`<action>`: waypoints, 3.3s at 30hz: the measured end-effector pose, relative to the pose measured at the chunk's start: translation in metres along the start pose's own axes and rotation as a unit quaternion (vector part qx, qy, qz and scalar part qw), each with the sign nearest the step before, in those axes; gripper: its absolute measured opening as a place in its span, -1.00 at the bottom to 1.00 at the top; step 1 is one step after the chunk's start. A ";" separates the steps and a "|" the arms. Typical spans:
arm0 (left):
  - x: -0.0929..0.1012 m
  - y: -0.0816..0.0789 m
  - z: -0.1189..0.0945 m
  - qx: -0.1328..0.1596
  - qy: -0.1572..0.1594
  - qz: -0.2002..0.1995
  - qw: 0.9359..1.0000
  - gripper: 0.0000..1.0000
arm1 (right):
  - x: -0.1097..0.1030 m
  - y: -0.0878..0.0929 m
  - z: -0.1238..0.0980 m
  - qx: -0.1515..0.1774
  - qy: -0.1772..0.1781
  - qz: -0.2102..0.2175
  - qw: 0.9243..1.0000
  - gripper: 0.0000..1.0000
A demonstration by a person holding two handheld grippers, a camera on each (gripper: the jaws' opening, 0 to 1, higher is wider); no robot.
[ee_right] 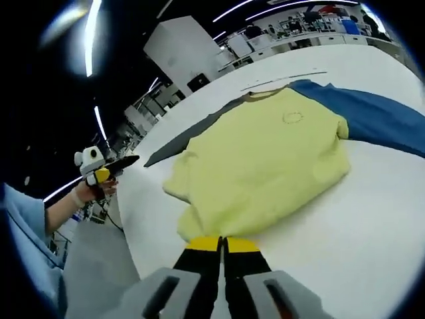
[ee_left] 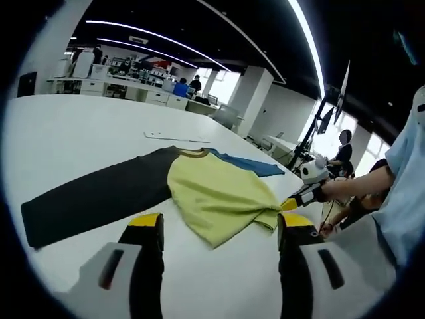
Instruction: Fold the garment on the visible template until the final outline fits inside the template.
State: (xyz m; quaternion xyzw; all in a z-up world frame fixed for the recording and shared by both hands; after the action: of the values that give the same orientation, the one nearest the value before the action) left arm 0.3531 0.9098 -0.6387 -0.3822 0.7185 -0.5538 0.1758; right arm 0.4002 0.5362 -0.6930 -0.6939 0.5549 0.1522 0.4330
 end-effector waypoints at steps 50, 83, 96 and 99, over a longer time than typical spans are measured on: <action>0.005 0.014 -0.011 0.004 -0.020 -0.035 0.999 0.26 | -0.029 -0.151 0.115 -0.018 0.100 -0.102 0.990 -1.00; 0.020 0.017 -0.015 0.014 -0.027 -0.049 0.998 0.26 | -0.021 -0.154 0.109 0.011 0.090 -0.169 0.981 -0.63; 0.027 0.016 -0.009 0.023 -0.021 -0.051 0.998 0.25 | -0.020 -0.140 0.080 0.041 0.074 -0.208 0.974 -0.30; 0.027 0.016 -0.009 0.026 -0.020 -0.055 0.998 0.25 | -0.020 -0.135 0.072 0.049 0.068 -0.207 0.975 -0.30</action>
State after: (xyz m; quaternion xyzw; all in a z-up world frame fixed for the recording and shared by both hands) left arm 0.3239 0.8968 -0.6465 -0.4271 0.6782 -0.5734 0.1697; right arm 0.5343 0.6054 -0.6625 -0.7803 0.4346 -0.0157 0.4494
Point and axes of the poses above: the point that each gripper's makers call its tool centre point, and the gripper's own axes: z roughly forward along the fingers, x roughly to its right, y roughly out of its underside, the point moved 9 cm from there along -z, roughly backward along the fingers, and after that the axes turned 14 degrees about z, right-handed, at the moved point
